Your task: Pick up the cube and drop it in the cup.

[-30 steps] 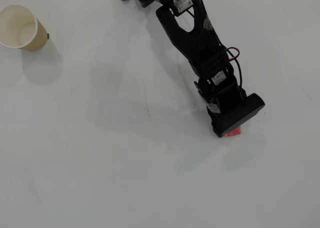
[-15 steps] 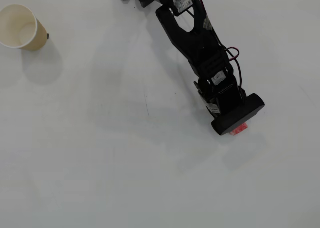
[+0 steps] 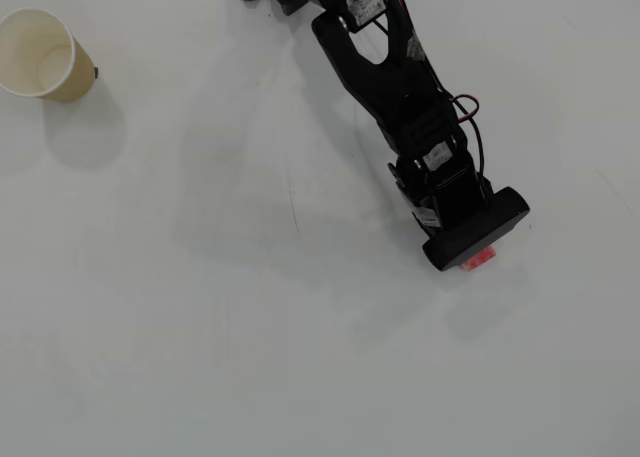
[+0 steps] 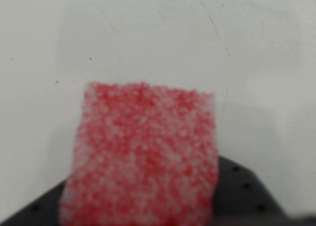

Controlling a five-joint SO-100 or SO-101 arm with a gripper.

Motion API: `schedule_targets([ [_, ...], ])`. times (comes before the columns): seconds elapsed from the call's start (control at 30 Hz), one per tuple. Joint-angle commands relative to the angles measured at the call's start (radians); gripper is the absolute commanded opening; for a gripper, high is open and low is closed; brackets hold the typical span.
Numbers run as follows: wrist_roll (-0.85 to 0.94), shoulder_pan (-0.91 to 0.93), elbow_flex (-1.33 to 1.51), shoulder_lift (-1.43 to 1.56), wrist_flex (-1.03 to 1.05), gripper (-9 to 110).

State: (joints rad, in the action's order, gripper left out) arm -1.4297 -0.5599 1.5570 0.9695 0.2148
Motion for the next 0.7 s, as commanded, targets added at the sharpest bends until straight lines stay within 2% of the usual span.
schedule_targets([
  [0.0,0.012,0.026,-0.049,0.224,-0.023,0],
  [0.67,0.015,0.071,0.443,0.887,-0.023,0],
])
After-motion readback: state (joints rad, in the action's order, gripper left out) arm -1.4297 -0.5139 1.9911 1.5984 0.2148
